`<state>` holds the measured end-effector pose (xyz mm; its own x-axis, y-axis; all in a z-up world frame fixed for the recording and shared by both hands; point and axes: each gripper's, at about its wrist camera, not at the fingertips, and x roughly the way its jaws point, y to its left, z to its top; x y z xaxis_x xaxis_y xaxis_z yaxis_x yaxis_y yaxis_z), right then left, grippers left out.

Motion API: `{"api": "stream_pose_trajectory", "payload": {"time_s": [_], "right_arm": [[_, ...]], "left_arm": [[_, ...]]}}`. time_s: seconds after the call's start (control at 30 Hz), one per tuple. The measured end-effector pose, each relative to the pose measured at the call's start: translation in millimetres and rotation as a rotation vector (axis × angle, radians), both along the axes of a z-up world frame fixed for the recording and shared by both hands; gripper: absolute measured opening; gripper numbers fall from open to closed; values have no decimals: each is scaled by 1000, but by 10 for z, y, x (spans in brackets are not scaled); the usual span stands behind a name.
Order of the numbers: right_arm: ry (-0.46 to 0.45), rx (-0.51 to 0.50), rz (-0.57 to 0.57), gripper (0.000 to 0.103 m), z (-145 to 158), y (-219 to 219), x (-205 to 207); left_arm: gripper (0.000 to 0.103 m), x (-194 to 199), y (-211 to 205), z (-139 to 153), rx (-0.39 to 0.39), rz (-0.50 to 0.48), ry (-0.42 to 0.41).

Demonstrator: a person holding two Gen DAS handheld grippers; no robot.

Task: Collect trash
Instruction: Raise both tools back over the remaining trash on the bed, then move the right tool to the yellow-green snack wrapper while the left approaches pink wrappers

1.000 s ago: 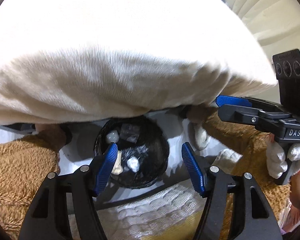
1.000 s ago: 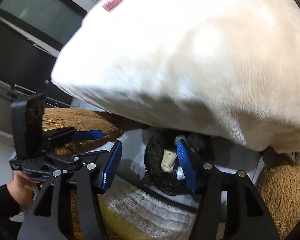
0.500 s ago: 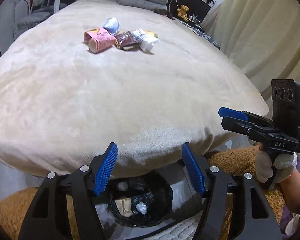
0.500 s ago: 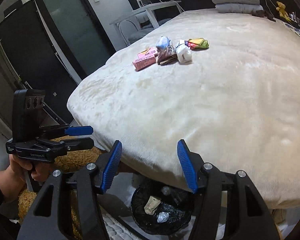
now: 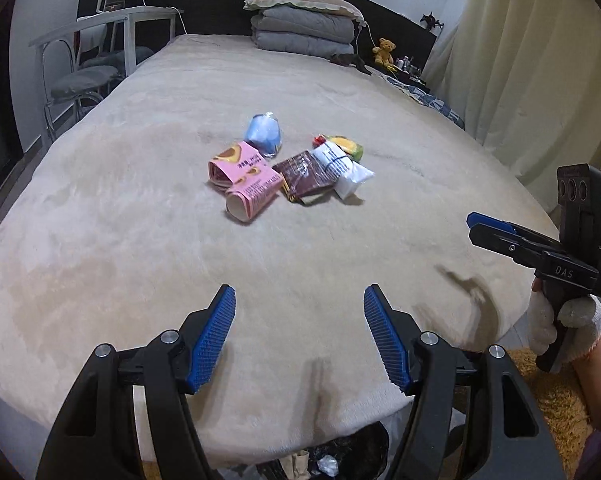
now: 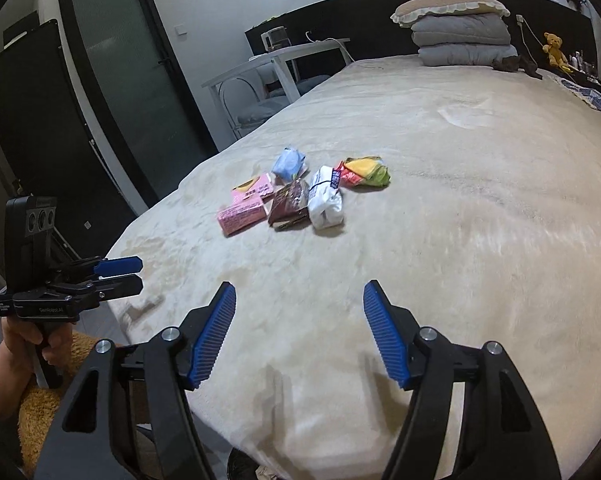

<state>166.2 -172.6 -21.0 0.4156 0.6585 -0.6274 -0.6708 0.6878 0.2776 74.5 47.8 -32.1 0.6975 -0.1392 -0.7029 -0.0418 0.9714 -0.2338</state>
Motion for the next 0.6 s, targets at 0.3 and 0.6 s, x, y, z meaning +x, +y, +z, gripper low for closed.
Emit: {"api": "stream_pose_trajectory", "payload": {"time_s": [0.3, 0.6], "right_arm": [[32, 10, -67, 67, -59, 138, 665], [60, -24, -107, 68, -188, 332, 1263]], "left_arm": [[65, 529, 201, 36, 68, -7, -8], [65, 1026, 406, -178, 65, -31, 25]]}}
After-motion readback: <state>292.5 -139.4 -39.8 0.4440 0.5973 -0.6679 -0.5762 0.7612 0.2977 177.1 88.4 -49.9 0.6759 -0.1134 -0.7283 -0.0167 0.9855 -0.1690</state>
